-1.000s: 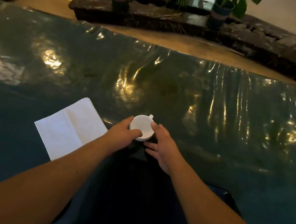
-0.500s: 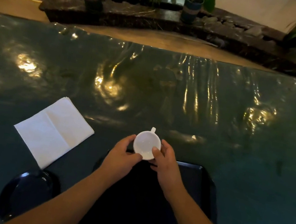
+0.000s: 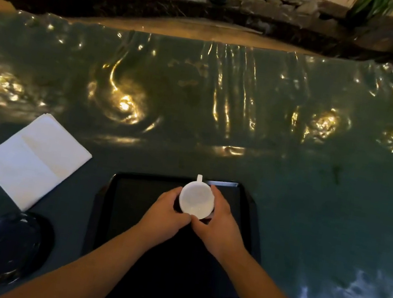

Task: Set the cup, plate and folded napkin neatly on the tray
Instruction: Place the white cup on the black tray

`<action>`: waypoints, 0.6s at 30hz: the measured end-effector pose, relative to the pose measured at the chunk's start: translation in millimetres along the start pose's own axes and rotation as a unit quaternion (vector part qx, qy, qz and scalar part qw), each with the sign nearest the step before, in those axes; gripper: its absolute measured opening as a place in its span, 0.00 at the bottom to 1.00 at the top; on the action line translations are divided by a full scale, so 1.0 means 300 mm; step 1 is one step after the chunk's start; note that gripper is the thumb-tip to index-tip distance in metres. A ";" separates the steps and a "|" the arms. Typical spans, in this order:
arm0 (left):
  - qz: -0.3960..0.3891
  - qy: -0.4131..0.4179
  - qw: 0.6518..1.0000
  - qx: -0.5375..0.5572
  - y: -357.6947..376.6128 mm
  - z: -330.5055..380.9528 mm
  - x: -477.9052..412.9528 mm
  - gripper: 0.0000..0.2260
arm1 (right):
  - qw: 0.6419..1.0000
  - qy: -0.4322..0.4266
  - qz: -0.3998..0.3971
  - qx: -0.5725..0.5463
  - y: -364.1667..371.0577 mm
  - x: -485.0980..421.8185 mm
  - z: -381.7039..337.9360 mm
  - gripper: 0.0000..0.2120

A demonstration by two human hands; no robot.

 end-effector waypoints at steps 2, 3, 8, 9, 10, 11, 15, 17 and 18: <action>-0.005 -0.002 1.000 -0.016 0.023 0.003 -0.003 0.26 | 1.000 -0.004 0.001 0.026 -0.014 0.006 0.019 0.48; -0.004 -0.004 1.000 -0.027 0.033 0.004 -0.004 0.28 | 0.999 -0.004 0.003 0.038 -0.024 0.012 0.028 0.48; 0.009 0.030 0.989 -0.145 0.056 0.009 -0.008 0.37 | 0.986 -0.068 0.038 0.150 -0.072 0.022 0.048 0.46; 0.009 0.037 0.984 -0.171 0.056 0.010 -0.011 0.39 | 0.979 -0.090 0.045 0.180 -0.077 0.023 0.044 0.46; 0.007 0.047 0.981 -0.186 0.058 0.015 -0.014 0.39 | 0.972 -0.106 0.046 0.206 -0.081 0.023 0.042 0.45; 0.004 0.063 0.979 -0.192 0.065 0.024 -0.018 0.38 | 0.966 -0.119 0.047 0.223 -0.085 0.022 0.043 0.44; 0.004 0.102 0.973 -0.208 0.093 0.051 -0.033 0.37 | 0.956 -0.153 0.048 0.246 -0.103 0.012 0.053 0.41; 0.005 0.100 0.971 -0.217 0.110 0.052 -0.048 0.38 | 0.952 -0.161 0.058 0.252 -0.120 0.005 0.063 0.41; 0.004 0.098 0.971 -0.220 0.121 0.056 -0.055 0.38 | 0.950 -0.166 0.065 0.257 -0.130 0.002 0.069 0.41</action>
Point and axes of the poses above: each hand's wrist, its own x-axis away from the middle knuckle, its own y-axis out of the palm, z = x × y, the point moved 7 cm from there along -x, towards the middle knuckle, and after that the axes turned 10 degrees about x, right-handed, at the moved point
